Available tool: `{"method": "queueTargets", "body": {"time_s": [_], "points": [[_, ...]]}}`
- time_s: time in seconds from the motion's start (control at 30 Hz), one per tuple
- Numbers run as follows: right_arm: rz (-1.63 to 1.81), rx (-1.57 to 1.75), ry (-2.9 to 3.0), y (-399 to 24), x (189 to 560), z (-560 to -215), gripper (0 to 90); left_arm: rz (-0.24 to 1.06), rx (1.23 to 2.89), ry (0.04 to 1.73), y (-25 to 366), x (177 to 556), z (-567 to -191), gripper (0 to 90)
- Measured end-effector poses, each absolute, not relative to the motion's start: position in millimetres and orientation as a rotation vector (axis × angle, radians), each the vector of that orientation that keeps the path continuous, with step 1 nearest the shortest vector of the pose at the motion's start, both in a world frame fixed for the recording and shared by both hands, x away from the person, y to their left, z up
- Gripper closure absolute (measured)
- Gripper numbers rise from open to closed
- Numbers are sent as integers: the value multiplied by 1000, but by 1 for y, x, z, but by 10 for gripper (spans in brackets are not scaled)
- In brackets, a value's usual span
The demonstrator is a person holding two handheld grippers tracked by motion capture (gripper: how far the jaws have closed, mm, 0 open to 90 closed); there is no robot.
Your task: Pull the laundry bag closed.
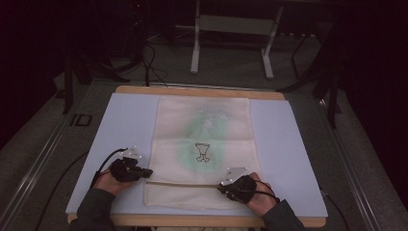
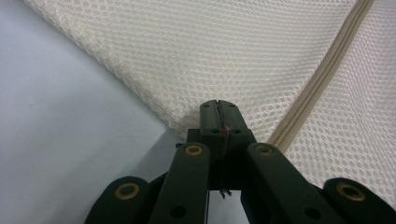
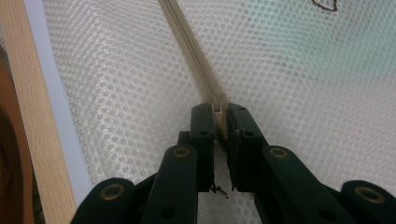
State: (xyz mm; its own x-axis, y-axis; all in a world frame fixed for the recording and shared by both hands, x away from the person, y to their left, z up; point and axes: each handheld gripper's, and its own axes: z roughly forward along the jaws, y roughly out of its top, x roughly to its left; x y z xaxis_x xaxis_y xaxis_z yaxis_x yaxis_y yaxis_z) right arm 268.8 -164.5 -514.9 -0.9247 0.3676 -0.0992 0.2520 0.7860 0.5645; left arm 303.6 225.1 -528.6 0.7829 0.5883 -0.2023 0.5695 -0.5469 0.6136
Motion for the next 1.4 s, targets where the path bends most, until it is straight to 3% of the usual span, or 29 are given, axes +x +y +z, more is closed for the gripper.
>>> {"method": "queueTargets", "body": {"time_s": [1.4], "points": [[833, 573, 2753, -194, 268, -513, 822, 38, 2289, 854, 225, 303, -528, 900]]}}
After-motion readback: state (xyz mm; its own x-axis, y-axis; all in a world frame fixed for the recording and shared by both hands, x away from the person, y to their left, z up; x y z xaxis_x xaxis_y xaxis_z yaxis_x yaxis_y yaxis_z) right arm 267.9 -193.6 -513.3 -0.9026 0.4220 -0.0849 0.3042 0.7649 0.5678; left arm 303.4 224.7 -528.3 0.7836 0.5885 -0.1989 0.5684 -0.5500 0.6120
